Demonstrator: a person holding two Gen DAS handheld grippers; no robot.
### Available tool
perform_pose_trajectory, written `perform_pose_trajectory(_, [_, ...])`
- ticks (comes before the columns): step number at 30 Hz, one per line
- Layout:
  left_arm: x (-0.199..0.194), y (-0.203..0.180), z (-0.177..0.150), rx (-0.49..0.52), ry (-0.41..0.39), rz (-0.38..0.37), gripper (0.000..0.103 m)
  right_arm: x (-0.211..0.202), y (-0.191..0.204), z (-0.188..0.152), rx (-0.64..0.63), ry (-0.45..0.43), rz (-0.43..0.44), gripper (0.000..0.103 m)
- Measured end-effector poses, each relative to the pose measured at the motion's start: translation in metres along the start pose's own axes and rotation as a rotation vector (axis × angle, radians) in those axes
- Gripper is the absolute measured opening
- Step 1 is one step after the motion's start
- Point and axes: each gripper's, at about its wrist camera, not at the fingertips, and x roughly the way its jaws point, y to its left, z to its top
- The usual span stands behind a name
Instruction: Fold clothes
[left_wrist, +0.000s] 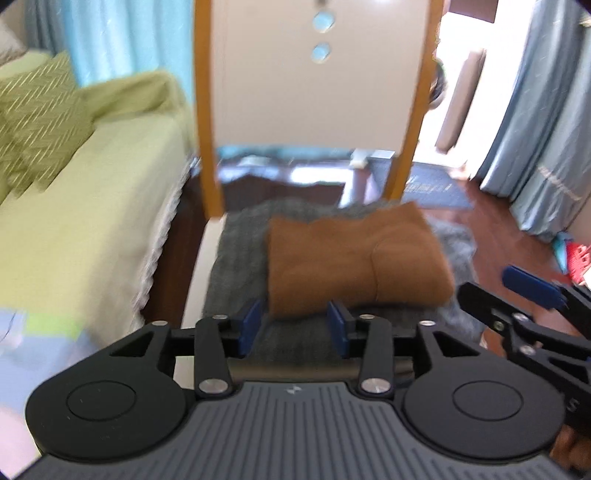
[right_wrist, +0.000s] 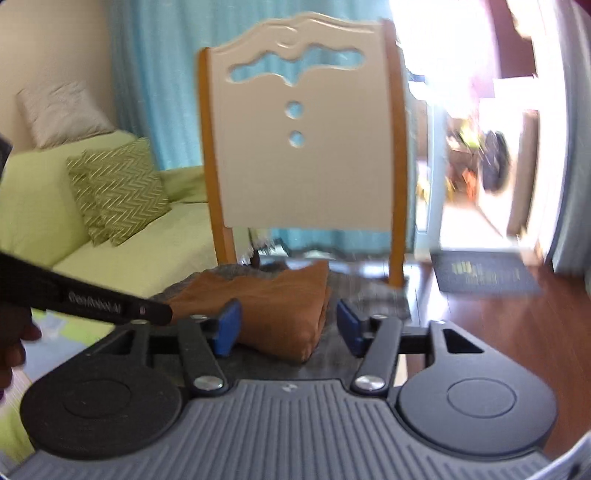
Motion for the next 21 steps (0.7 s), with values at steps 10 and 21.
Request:
perform_pose_trajectory(10, [-0.071,0.0,-0.023,0.02,0.121,0.027,0.064,-0.081,0.023,-0.001,0.178,0.049,-0.066,0.076])
perform_pose_trajectory(21, [-0.149,0.003,-0.019,0.049,0.095,0.065,0.072,-0.142,0.048,0.026,0.138,0.056,-0.102,0.093])
